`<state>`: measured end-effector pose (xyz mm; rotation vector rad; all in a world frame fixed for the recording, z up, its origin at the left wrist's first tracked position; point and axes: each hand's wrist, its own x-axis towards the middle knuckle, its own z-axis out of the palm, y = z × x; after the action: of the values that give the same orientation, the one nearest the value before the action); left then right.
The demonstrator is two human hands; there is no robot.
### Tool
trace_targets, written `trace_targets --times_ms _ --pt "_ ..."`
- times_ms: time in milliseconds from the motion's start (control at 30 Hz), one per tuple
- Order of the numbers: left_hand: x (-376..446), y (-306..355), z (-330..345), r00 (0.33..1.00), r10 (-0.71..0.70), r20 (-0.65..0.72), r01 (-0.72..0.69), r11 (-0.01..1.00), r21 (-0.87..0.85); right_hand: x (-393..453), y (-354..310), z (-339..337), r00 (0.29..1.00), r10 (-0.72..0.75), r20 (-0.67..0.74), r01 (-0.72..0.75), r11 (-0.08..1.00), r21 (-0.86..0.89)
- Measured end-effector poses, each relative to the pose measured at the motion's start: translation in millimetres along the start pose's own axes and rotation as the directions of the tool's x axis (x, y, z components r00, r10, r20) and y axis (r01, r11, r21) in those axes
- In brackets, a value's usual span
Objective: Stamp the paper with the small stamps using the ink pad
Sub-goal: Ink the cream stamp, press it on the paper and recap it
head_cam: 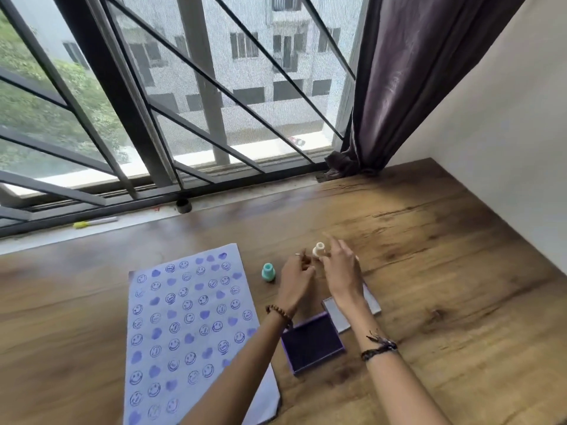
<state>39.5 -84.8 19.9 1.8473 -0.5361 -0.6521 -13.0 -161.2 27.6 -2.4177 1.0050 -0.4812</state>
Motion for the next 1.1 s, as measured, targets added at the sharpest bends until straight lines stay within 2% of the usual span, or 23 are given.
trace_targets --times_ms 133,200,267,333,400,500,633,733,867,933,967,1033,1067,1100 --pt "-4 4 -6 0.999 0.019 0.035 -0.018 0.999 -0.034 -3 -2 5 1.0 -0.009 0.006 0.009 1.0 0.029" --pt "-15 -1 -12 1.0 -0.017 -0.026 0.014 0.993 -0.113 -12 1 0 0.999 0.042 0.009 -0.043 0.982 0.182" --pt "-32 -6 -19 0.997 -0.05 -0.063 0.031 0.964 -0.265 -29 5 -10 0.992 0.106 0.074 -0.127 0.906 0.405" --pt "-48 -10 -25 0.997 -0.079 -0.018 0.065 0.914 -0.401 -51 6 -18 0.986 0.098 0.135 -0.156 0.824 0.544" --pt "-63 -14 -28 0.994 -0.087 0.059 0.104 0.889 -0.446 -73 7 -22 0.981 0.053 0.188 -0.159 0.777 0.609" --pt "-81 -18 -38 0.99 -0.082 0.113 0.127 0.868 -0.48 -94 0 -25 0.978 -0.007 0.21 -0.138 0.731 0.668" --pt "-105 -19 -54 0.982 -0.115 0.147 0.183 0.75 -0.635 -112 -14 -27 0.979 -0.053 0.197 -0.1 0.719 0.688" --pt "-105 -18 -58 0.988 -0.119 0.096 0.153 0.778 -0.61 -116 -21 -19 0.975 -0.023 0.22 -0.132 0.737 0.663" --pt "-104 -19 -58 0.994 -0.102 0.049 0.112 0.84 -0.531 -121 -26 -7 0.962 0.112 0.25 -0.258 0.676 0.69" --pt "-108 -25 -61 0.998 -0.061 -0.025 0.044 0.903 -0.428 -123 -27 -8 0.935 0.196 0.296 -0.354 0.565 0.745" --pt "-108 -30 -63 0.996 -0.03 -0.08 0.003 0.945 -0.326 -123 -26 -9 0.919 0.224 0.324 -0.394 0.465 0.793" --pt "-107 -41 -67 0.986 0.067 -0.15 -0.078 0.994 -0.073 -121 -24 -15 0.865 0.264 0.427 -0.479 0.179 0.86" --pt "-107 -47 -68 0.982 0.12 -0.145 -0.115 0.993 0.04 -122 -24 -18 0.831 0.264 0.489 -0.519 0.055 0.853" --pt "-107 -52 -67 0.979 0.161 -0.122 -0.146 0.981 0.126 -122 -22 -21 0.804 0.258 0.536 -0.551 -0.02 0.834"
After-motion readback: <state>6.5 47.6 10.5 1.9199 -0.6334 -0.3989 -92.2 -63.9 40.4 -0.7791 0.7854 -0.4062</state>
